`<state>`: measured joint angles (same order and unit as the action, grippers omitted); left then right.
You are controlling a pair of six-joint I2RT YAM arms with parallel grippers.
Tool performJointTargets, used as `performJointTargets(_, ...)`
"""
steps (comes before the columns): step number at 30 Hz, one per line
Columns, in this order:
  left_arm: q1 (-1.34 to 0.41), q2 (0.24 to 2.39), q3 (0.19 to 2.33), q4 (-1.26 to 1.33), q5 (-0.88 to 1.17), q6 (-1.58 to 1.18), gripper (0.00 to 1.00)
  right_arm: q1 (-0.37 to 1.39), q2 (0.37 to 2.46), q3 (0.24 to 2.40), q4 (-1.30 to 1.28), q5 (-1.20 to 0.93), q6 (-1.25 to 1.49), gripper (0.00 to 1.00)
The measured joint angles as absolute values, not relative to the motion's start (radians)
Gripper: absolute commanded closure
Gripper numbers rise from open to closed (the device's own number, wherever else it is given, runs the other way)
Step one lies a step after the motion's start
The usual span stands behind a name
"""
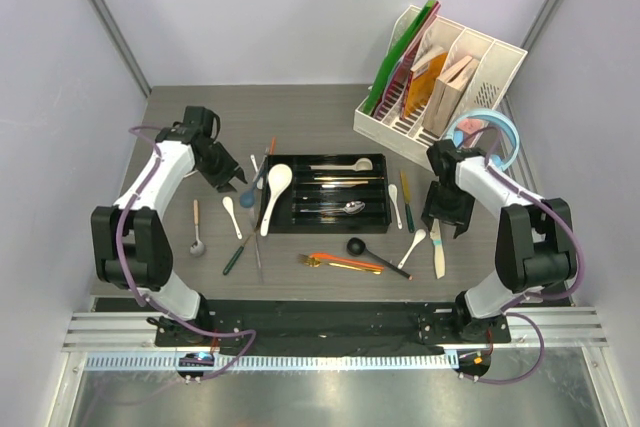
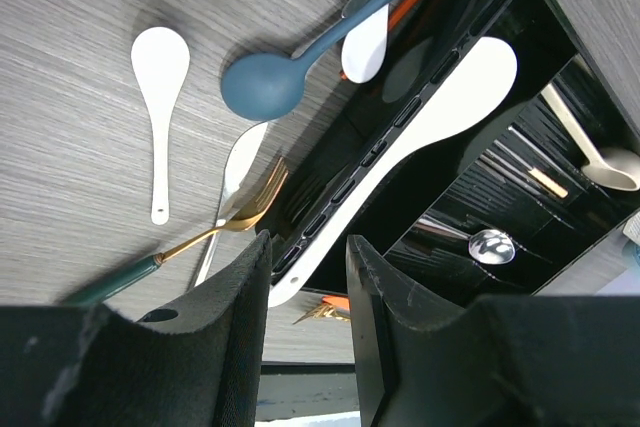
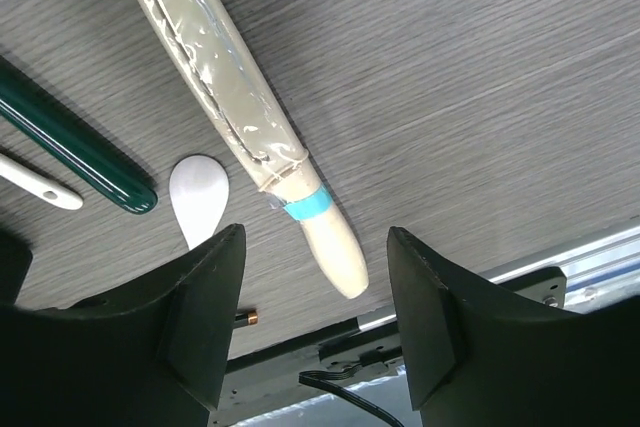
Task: Sort the eating utensils into containers
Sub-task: Pick up the knife at the center of the board.
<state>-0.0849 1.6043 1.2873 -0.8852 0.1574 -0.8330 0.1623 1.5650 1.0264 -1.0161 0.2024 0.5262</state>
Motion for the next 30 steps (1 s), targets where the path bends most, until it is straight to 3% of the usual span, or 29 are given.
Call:
performJointTargets(24,-0.085,1.546,1.234,-0.888,0.142,-0.834,0.64,0.162,1.659,0.933,-0.970,0.118,0.469,0.38)
performJointTargets(26,-0.085,1.546,1.234,-0.888,0.142,-0.834,0.64,0.162,1.673,0.942,-0.975,0.112,0.456,0.43)
performJointTargets(30,-0.086,1.546,1.234,-0.892,0.139,-0.834,0.64,0.162,1.711,0.969,-0.989,0.083,0.435,0.67)
